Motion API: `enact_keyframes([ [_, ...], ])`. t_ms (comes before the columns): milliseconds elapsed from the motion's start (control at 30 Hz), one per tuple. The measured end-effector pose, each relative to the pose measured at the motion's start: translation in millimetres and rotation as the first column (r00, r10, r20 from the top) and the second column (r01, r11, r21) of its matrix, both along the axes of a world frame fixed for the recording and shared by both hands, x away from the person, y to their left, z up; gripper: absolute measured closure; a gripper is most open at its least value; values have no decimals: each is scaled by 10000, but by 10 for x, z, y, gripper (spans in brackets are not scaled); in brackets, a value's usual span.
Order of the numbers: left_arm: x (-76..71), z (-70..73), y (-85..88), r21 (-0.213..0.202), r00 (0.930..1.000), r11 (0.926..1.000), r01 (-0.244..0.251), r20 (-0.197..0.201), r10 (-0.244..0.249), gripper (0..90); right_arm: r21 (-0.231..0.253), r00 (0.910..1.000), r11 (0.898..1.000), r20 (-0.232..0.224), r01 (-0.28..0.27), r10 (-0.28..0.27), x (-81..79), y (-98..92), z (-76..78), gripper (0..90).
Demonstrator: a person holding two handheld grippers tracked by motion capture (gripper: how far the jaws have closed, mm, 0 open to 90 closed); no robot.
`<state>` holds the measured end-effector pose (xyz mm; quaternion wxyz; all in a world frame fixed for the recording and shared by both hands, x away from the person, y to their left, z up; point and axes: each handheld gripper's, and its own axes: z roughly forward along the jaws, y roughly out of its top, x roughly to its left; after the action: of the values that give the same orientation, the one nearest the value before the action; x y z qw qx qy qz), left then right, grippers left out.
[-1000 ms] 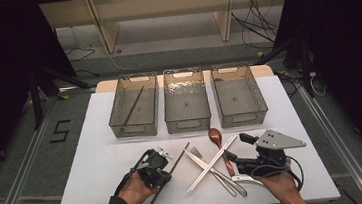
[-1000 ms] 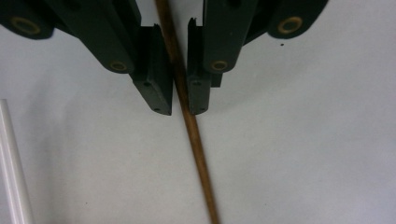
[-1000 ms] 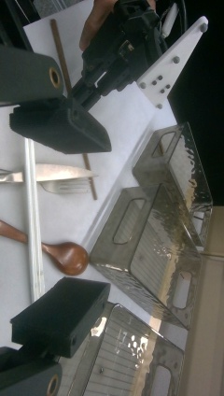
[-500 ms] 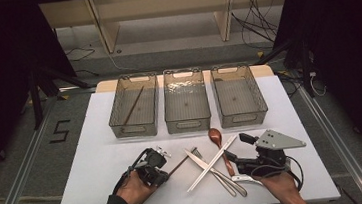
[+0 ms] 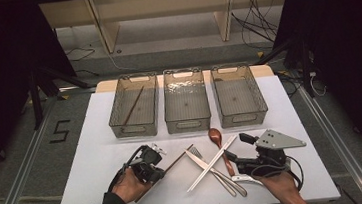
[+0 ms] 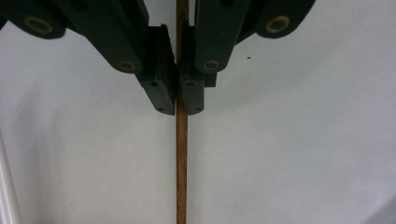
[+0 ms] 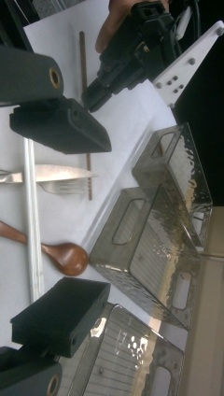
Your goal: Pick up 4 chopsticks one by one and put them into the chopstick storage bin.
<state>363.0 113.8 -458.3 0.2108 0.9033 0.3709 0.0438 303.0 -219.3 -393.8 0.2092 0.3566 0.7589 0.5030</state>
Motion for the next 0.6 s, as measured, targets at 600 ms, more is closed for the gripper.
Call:
enact_keyframes([
  [600,63,251,215,-822,9949,9955,-480,850,550,841,46,10000,10000,-53,-7,7,7,-2,-5,279],
])
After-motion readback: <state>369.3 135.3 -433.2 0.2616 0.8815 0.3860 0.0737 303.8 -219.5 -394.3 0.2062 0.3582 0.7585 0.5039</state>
